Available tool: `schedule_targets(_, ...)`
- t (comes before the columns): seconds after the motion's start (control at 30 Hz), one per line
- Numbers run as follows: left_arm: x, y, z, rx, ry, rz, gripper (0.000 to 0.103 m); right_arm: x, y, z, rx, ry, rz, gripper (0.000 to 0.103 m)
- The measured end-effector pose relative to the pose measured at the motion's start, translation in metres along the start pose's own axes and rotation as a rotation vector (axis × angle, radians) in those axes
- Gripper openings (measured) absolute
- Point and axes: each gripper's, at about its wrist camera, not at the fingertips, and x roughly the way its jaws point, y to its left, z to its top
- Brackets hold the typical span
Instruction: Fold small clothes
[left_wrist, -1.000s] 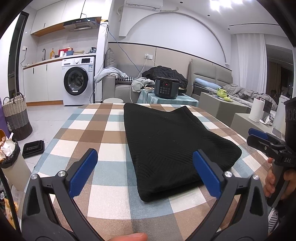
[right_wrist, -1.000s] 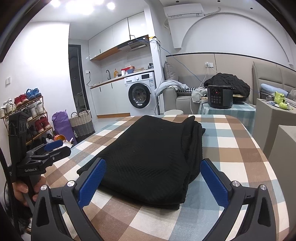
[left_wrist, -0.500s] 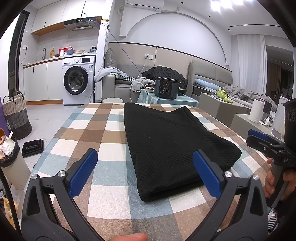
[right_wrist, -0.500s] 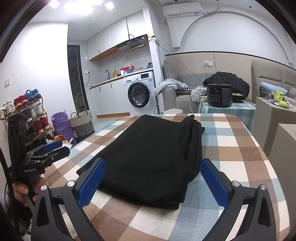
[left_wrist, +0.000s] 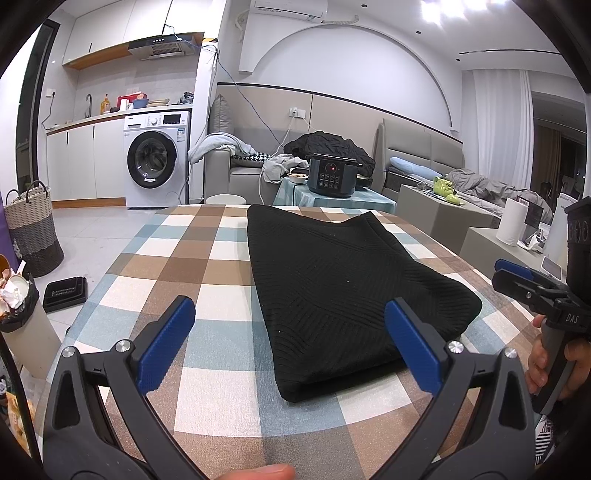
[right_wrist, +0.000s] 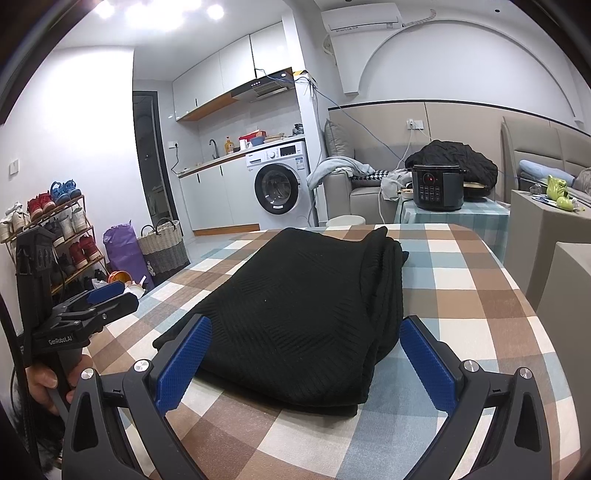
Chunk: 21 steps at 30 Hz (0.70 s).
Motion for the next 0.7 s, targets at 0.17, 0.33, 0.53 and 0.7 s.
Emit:
schedule_targets(0.17,-0.0006,0.0002,0.0,-0.001,0.0,0.001,0.102,-0.0005,0.0008,-0.0005,0.001,0.0,-0.002,0.103)
schedule_targets(0.33,-0.0002,0.0005,0.0,-0.002,0.0,0.0,0.102,-0.0001,0.0004,0.0001,0.002,0.001,-0.002,0.103)
schedule_targets(0.53,-0.0006,0.0007,0.0001,-0.002,-0.001,0.0,0.102,-0.0003,0.0002,0.0004,0.003,0.001,-0.002,0.103)
schedule_targets(0.7,-0.0005,0.0009,0.0001,-0.003,0.0,0.0,0.102,-0.0002,0.0,0.0008,0.004,0.001,-0.001,0.103)
